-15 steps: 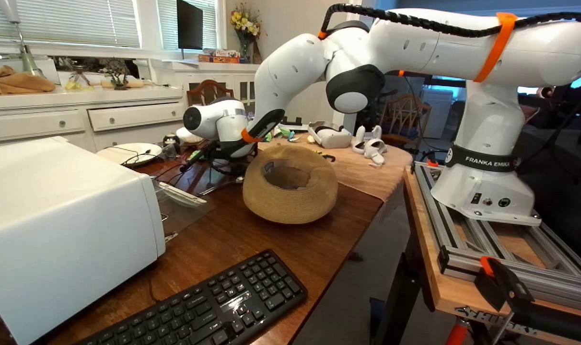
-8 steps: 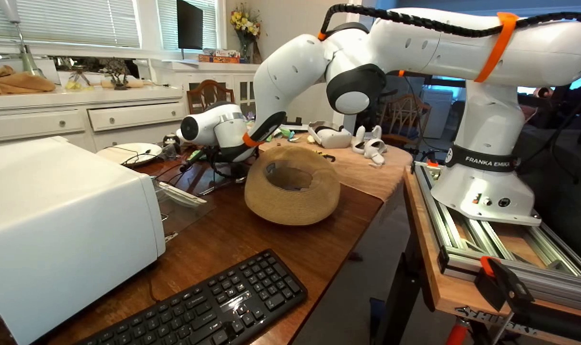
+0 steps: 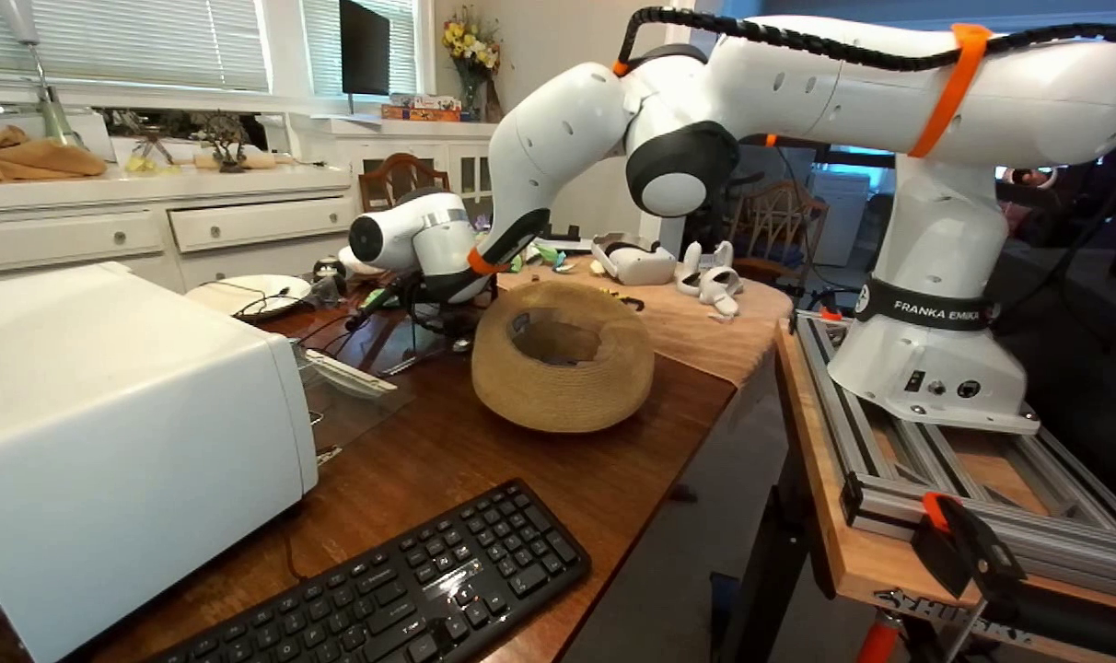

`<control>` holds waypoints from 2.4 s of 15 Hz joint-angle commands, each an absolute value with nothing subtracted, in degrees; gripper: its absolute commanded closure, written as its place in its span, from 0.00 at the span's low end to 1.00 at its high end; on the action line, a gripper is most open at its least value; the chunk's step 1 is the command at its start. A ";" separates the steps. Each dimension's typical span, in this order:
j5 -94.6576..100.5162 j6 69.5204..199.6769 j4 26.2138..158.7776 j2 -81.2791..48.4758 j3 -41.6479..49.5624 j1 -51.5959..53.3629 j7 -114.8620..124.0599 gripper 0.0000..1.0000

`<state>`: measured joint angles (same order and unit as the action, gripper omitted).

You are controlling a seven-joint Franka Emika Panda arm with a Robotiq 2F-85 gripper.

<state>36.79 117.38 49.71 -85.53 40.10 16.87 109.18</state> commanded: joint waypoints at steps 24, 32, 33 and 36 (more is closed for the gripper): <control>62.78 115.21 44.86 -85.48 22.90 8.08 109.28 0.76; 63.99 115.11 45.03 -85.49 21.41 7.58 110.66 0.76; 64.02 115.05 45.00 -85.48 21.28 7.60 110.72 0.76; 64.01 114.85 44.78 -85.47 21.00 7.59 110.93 0.57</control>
<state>62.01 116.69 45.86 -84.97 22.54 8.04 109.18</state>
